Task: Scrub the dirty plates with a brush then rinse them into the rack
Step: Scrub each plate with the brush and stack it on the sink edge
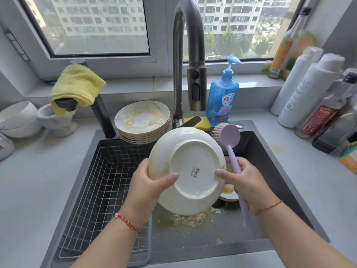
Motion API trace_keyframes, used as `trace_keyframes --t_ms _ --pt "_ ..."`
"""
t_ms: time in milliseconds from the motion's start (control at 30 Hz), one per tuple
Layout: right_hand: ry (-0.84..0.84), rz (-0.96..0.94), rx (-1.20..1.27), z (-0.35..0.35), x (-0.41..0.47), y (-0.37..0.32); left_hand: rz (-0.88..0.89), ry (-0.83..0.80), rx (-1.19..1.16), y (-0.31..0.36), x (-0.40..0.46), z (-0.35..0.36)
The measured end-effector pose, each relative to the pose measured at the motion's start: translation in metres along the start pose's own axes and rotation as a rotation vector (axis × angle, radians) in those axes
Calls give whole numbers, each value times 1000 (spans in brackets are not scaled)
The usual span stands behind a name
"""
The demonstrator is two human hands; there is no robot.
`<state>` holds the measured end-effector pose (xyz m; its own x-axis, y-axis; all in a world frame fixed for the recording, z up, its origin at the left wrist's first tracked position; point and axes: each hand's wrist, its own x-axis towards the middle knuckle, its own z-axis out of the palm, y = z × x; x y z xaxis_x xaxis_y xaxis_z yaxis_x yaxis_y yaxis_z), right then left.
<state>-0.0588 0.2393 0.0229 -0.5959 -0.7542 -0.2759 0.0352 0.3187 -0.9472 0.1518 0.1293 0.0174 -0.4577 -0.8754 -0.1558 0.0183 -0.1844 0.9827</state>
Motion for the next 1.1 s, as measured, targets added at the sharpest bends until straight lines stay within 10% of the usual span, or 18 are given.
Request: trace_keyframes --t_ms 400,600,1100 --pt "-214 -286 -829 -2 10 -30 72 -245 799 18 8 4" --pt "-9 -260 -615 -5 -3 -15 129 -116 821 17 5 0" --pt "-371 -199 -494 30 -64 -44 94 -5 957 23 14 20"
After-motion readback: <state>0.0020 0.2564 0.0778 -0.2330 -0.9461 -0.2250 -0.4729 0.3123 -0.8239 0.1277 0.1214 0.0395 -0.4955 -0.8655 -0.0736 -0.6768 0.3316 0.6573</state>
